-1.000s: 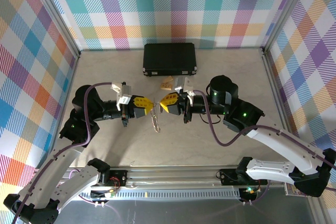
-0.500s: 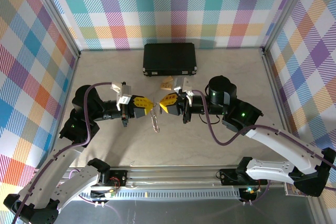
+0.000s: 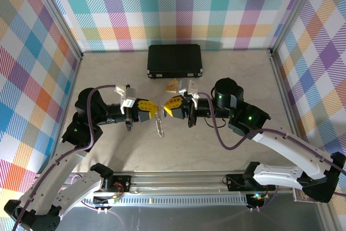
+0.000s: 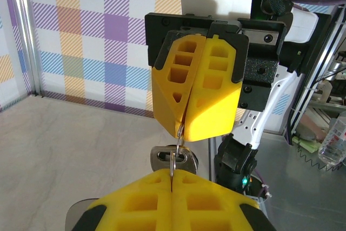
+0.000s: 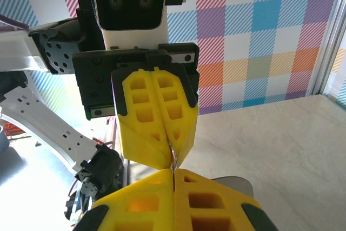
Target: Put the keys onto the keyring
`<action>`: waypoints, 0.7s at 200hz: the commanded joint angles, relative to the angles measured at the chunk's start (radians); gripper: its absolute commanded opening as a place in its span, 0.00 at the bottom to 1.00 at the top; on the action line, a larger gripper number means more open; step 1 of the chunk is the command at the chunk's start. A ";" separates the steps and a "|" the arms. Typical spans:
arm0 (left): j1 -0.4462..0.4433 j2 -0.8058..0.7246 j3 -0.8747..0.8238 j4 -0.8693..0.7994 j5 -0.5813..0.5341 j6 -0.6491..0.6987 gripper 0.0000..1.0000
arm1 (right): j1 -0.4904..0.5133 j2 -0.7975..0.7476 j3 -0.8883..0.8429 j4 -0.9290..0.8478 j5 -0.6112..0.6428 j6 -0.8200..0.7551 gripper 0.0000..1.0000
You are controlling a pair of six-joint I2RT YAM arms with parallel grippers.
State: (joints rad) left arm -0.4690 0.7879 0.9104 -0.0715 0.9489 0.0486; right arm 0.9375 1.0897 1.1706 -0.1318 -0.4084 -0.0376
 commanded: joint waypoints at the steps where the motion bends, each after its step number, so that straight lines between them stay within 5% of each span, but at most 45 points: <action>1: -0.009 -0.012 -0.005 0.055 0.009 -0.003 0.00 | 0.004 0.009 -0.006 0.037 -0.023 0.010 0.00; 140: -0.009 -0.015 -0.007 0.052 0.014 -0.001 0.00 | 0.002 -0.019 -0.026 0.049 0.008 0.015 0.00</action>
State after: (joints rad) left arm -0.4690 0.7879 0.9054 -0.0685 0.9489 0.0486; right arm 0.9375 1.0958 1.1561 -0.1200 -0.4080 -0.0368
